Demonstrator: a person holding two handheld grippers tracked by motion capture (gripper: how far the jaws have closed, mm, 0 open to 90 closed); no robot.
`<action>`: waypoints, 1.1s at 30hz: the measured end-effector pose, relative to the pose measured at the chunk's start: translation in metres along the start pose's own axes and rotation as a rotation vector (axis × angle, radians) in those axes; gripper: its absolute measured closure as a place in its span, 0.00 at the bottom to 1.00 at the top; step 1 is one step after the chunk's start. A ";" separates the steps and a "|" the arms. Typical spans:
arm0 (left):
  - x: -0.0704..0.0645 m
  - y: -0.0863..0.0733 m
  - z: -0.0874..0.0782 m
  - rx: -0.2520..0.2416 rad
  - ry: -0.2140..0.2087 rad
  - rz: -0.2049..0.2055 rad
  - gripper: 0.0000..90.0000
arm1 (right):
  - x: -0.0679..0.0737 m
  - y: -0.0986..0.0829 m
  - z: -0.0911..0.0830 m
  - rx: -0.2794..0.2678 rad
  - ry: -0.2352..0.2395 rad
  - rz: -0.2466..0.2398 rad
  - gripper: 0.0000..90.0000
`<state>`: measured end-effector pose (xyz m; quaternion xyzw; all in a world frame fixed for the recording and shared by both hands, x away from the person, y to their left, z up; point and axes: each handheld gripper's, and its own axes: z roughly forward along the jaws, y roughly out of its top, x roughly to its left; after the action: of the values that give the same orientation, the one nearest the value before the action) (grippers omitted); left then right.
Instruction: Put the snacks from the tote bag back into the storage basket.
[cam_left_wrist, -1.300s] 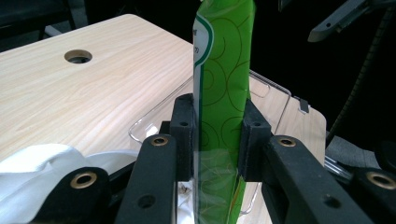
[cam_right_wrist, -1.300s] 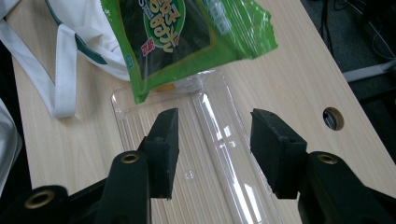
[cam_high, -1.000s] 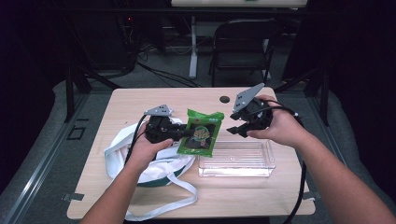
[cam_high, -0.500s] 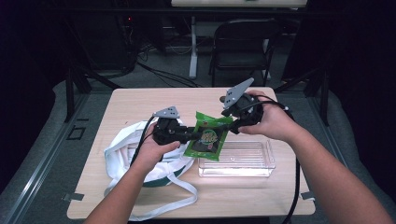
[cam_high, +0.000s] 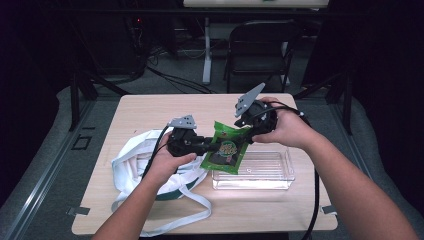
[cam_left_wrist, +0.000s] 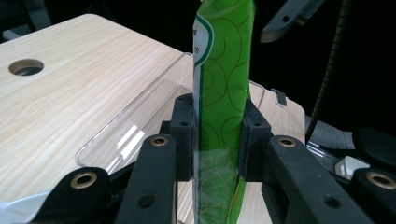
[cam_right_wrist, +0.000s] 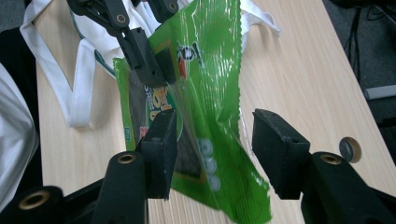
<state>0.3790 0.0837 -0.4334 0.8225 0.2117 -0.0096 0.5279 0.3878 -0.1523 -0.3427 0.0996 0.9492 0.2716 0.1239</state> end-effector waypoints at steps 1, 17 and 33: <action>-0.001 0.000 0.001 0.000 -0.003 0.002 0.81 | 0.000 0.000 0.001 0.000 0.006 0.002 0.57; -0.008 0.002 0.005 0.007 -0.022 0.044 0.81 | 0.001 0.000 0.014 0.055 0.097 0.013 0.70; -0.007 0.000 0.008 0.027 -0.018 0.048 0.77 | 0.003 -0.001 0.014 0.073 0.151 0.020 0.83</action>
<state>0.3742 0.0738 -0.4350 0.8342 0.1870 -0.0070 0.5187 0.3893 -0.1456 -0.3552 0.0925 0.9641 0.2448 0.0456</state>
